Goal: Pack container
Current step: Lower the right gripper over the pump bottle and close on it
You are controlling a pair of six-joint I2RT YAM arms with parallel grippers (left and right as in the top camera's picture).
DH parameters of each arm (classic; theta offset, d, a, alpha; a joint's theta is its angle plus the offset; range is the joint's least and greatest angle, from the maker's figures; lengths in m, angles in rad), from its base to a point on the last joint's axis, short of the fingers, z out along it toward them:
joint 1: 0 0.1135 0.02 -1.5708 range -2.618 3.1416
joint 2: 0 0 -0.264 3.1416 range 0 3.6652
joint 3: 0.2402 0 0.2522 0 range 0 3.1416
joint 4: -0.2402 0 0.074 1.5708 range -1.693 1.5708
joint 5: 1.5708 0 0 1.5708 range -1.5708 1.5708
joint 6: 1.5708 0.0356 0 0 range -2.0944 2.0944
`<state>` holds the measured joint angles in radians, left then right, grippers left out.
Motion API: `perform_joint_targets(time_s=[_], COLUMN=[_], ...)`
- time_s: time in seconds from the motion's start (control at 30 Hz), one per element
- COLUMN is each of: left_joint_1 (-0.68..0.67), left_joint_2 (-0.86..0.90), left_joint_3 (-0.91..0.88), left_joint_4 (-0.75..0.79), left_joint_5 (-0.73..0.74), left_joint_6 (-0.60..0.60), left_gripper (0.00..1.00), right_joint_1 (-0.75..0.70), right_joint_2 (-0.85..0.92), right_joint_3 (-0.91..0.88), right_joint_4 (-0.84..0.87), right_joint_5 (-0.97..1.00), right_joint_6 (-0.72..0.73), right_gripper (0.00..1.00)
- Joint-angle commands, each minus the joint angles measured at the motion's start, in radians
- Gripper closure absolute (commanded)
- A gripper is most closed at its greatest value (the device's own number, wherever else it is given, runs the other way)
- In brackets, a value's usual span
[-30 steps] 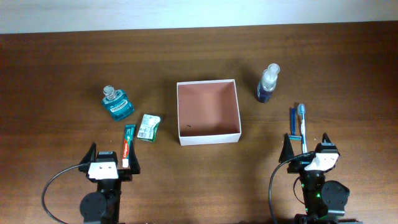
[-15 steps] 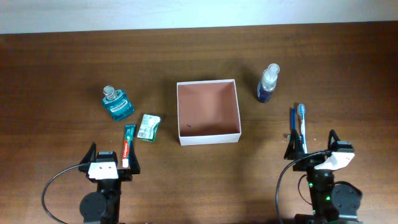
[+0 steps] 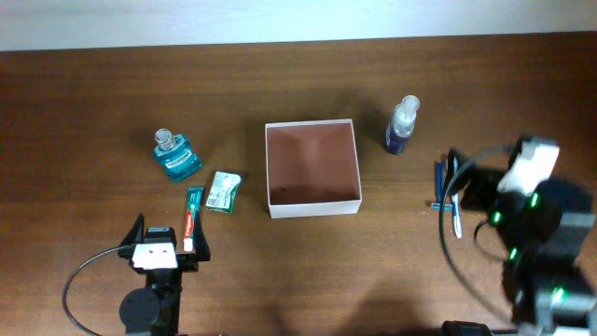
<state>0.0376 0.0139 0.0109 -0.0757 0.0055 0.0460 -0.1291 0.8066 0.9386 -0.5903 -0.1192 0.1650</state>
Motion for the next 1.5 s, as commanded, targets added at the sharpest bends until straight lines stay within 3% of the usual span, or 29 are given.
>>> perform_joint_targets(time_s=[0.0,0.13,0.37,0.8,0.9,1.17,1.47], left_joint_1=[-0.004,-0.004,-0.004,-0.004,-0.004,-0.004,-0.004], left_joint_2=[-0.008,-0.008,-0.008,-0.008,-0.008,-0.008,-0.008], left_joint_3=[-0.002,-0.002,-0.002,-0.002,-0.002,-0.002,-0.002], left_joint_4=[-0.007,-0.007,-0.007,-0.007,-0.007,-0.007,-0.007], left_joint_5=[-0.003,-0.003,-0.003,-0.003,-0.003,-0.003,-0.003], left_joint_6=[0.016,0.016,0.016,0.016,0.016,0.016,0.016], left_gripper=[0.01,0.01,0.01,0.01,0.01,0.01,0.01], right_joint_1=[0.005,0.005,0.006,0.029,0.092,0.331,0.296], right_joint_2=[0.173,0.422,0.695,0.769,0.779,0.877,0.998], right_joint_3=[0.21,0.499,0.769,0.782,0.782,0.782,0.782], right_joint_4=[-0.104,-0.317,-0.454,-0.462,-0.467,-0.469,-0.461], right_joint_5=[-0.001,-0.001,-0.065,-0.203,-0.099,0.395,0.343], right_joint_6=[-0.057,-0.057,-0.055,-0.06,-0.045,0.075,0.125], right_gripper=[0.02,0.02,0.02,0.02,0.01,0.01,0.01])
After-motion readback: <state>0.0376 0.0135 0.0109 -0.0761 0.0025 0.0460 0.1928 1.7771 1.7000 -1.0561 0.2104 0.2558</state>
